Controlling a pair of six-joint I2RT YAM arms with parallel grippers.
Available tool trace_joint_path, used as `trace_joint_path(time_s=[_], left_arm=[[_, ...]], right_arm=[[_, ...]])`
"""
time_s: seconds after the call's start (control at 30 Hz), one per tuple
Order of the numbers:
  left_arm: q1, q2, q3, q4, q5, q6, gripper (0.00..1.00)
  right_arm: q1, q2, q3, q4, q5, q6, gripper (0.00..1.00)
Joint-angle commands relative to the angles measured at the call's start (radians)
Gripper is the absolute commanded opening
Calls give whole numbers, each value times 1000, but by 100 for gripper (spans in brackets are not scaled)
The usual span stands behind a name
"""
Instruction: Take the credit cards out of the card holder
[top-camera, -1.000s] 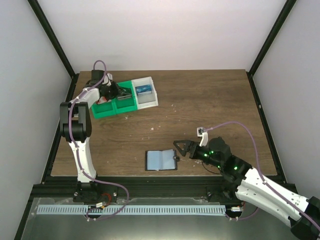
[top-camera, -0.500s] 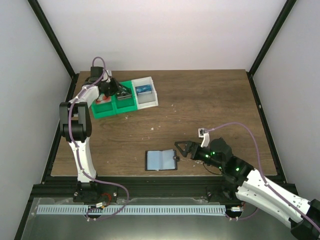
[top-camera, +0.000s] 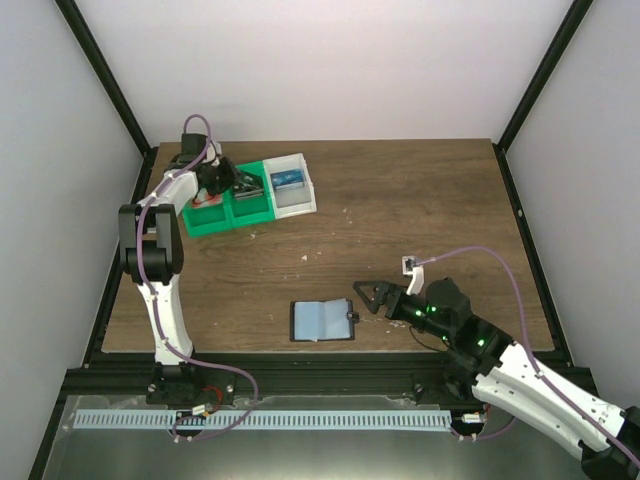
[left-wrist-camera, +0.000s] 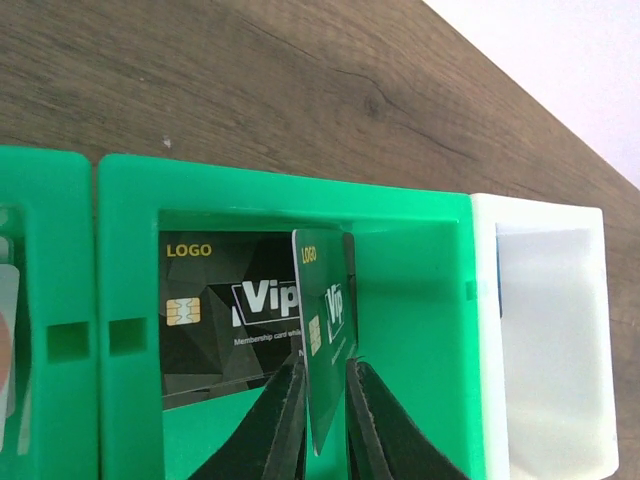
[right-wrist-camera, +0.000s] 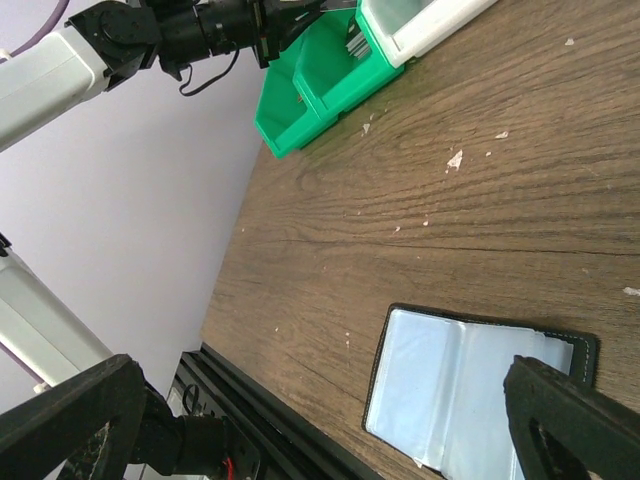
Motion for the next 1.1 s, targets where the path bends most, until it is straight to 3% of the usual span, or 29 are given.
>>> trace_joint_path(time_s=[0.0, 0.23, 0.37, 0.57, 1.07], left_arm=[[0, -11, 29, -11, -24, 3, 13], [-11, -8, -2, 6, -38, -7, 3], [-20, -8, -8, 18, -65, -5, 2], [-24, -19, -11, -1, -106, 16, 19], [-25, -65, 21, -33, -160, -1, 40]], right_arm=[[-2, -22, 5, -25, 31, 8, 100], [-2, -36, 12, -37, 49, 11, 100], [-3, -44, 50, -83, 96, -12, 100], [-2, -77, 42, -94, 103, -5, 100], [-2, -87, 30, -106, 93, -11, 100]])
